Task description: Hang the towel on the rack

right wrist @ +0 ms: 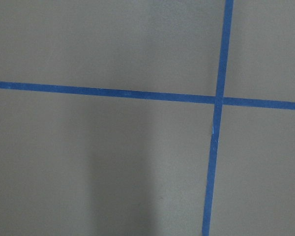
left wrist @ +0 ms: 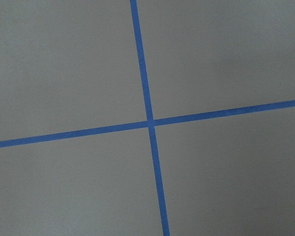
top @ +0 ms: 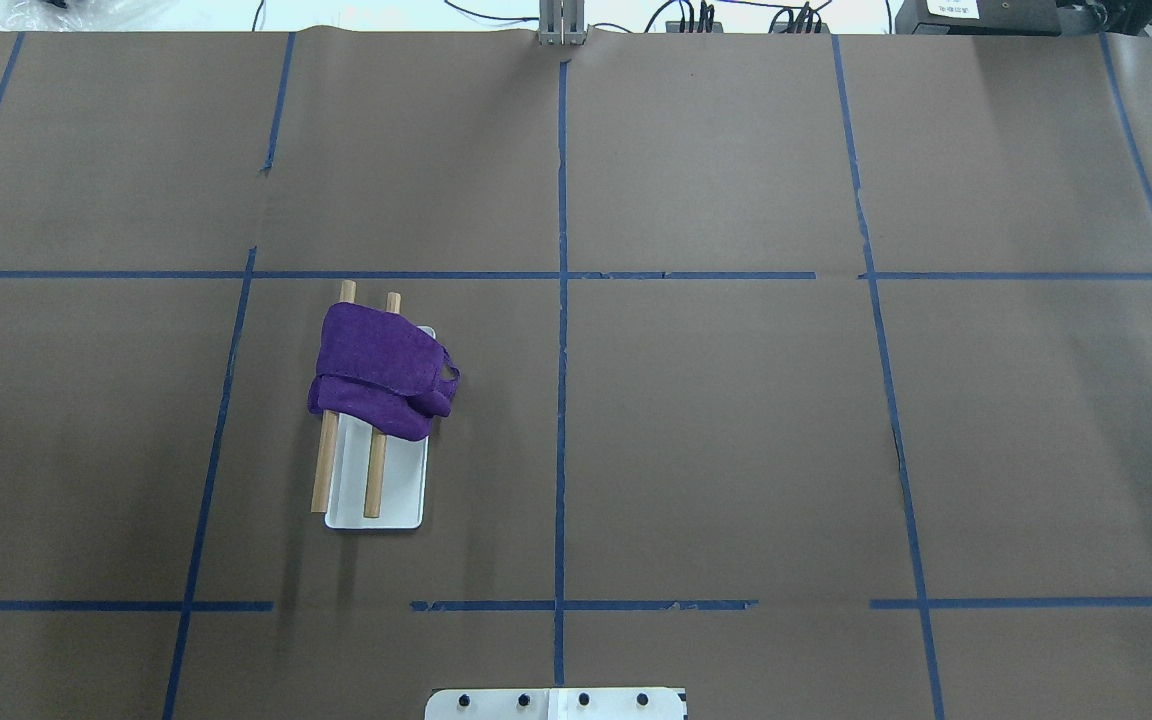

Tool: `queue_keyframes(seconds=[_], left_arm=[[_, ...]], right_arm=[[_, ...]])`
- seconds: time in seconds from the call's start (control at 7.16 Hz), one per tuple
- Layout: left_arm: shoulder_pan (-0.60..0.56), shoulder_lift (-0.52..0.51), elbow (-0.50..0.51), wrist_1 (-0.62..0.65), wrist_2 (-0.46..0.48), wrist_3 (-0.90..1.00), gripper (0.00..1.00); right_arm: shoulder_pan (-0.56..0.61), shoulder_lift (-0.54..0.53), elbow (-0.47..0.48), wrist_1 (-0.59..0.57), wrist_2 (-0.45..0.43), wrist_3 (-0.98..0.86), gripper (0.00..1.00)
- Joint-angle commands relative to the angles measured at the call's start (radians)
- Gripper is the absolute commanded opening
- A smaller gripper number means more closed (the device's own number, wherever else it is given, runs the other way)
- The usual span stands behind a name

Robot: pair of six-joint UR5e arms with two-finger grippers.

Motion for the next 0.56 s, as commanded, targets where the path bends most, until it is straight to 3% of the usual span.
queue_keyframes(seconds=[0.0, 0.42], left_arm=[[-0.01, 0.004, -0.001, 0.002, -0.003, 0.003, 1.0], [-0.012, 0.004, -0.001, 0.002, -0.004, 0.0, 1.0]], right_arm=[[0.059, -0.002, -0.017, 0.001, 0.015, -0.003, 1.0], [0.154, -0.008, -0.043, -0.001, 0.047, -0.052, 1.0]])
